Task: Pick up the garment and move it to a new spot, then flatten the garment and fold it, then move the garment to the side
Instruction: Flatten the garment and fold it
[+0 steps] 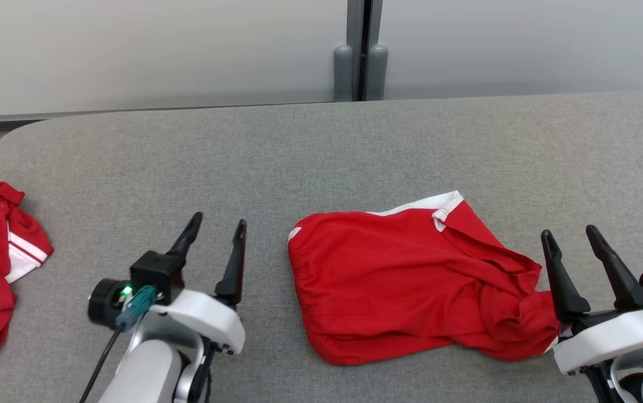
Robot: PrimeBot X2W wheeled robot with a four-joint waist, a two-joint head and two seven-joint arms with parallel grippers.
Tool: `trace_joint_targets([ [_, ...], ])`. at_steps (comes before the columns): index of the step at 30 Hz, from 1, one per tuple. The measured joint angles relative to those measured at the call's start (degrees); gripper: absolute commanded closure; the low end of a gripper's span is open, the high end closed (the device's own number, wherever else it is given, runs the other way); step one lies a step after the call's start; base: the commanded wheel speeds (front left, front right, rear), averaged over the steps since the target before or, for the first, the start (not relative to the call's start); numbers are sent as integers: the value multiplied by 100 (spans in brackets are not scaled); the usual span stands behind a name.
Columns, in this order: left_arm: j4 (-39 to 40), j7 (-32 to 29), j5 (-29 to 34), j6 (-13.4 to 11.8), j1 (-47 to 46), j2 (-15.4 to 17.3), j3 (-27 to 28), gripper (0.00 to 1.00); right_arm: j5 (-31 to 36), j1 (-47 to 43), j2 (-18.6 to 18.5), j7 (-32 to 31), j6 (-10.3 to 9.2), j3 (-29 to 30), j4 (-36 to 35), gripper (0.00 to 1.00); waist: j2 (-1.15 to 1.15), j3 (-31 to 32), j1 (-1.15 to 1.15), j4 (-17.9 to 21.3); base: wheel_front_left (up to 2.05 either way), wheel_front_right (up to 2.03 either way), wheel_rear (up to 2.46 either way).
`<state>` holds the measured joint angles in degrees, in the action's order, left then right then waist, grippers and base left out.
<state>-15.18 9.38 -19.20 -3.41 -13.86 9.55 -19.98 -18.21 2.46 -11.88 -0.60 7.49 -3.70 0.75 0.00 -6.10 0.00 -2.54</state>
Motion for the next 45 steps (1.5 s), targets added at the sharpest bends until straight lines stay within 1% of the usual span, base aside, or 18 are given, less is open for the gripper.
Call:
trace_joint_targets([
  [6, -713, -648, -169, 432, -703, -360, -430, 0, -100, 176, -13, -10, 0, -186, 13, 0, 0, -242, 0, 70, 0, 0, 0],
  [9, -1279, -942, -325, 560, -1046, -491, -530, 0, -168, 258, -16, -13, 0, -288, 46, 0, 0, -365, 0, 163, 0, 0, 0],
  [12, -1883, -1322, -528, 691, -1274, -557, -639, 0, -216, 320, -23, 4, 0, -361, 140, 0, 0, -460, 0, 286, 0, 0, 0],
  [14, -2167, -1473, -676, 784, -1375, -599, -680, 0, -265, 340, -24, 12, 0, -405, 200, 0, 0, -508, 0, 364, 0, 0, 0],
  [15, -2287, -1545, -738, 813, -1423, -616, -703, 9, -288, 351, -23, 19, 0, -410, 221, 0, 0, -528, 0, 397, 0, 0, 0],
  [16, -2370, -1560, -802, 849, -1466, -623, -715, 46, -308, 362, -23, 32, 0, -408, 242, 0, 0, -548, 0, 425, 0, 0, 0],
  [17, -2424, -1518, -845, 873, -1508, -632, -723, 86, -313, 369, -27, 59, 0, -406, 261, 0, 0, -566, 0, 446, 0, 0, 0],
  [18, -2477, -1478, -859, 891, -1560, -635, -733, 100, -315, 375, -29, 60, 0, -405, 277, 0, 0, -580, 0, 460, 0, 0, 0],
  [20, -2517, -1245, -854, 893, -1652, -634, -716, 100, -354, 379, -26, 70, 0, -402, 308, 0, 0, -598, 0, 476, 0, 0, 0],
  [22, -2542, -990, -776, 808, -1765, -611, -697, 100, -357, 393, -29, 94, 0, -398, 338, 0, 0, -597, 0, 474, 0, 0, 0],
  [27, -2354, -107, -342, 383, -2115, -449, -673, 100, -398, 410, -22, 118, 0, -383, 377, 0, 0, -586, 0, 434, 0, 0, 0],
  [30, -2149, 202, -60, 169, -2273, -390, -757, 100, -454, 428, -9, 118, 0, -386, 404, 0, 0, -567, 0, 387, 0, 0, 0],
  [32, -2074, 242, 24, 120, -2279, -354, -804, 100, -467, 430, -5, 118, 0, -385, 409, 0, 0, -563, 0, 369, 0, 0, 0],
  [35, -1860, 280, 297, -58, -2157, -261, -1010, 100, -525, 430, 15, 109, 0, -397, 430, 0, 0, -573, 0, 339, 0, 0, 0],
  [37, -1729, 225, 481, -183, -1882, -221, -1209, 100, -536, 428, 21, 108, 0, -393, 438, 0, 0, -583, 0, 318, 0, 0, 0],
  [43, -1281, -31, 766, -425, -882, -213, -1791, 100, -536, 394, 48, 65, 0, -288, 424, 0, 0, -661, 0, 212, 0, 0, 0],
  [45, -1223, -113, 794, -424, -706, -235, -1914, 100, -534, 394, 58, 54, 0, -280, 416, 0, 0, -687, 0, 180, 0, 0, 0],
])
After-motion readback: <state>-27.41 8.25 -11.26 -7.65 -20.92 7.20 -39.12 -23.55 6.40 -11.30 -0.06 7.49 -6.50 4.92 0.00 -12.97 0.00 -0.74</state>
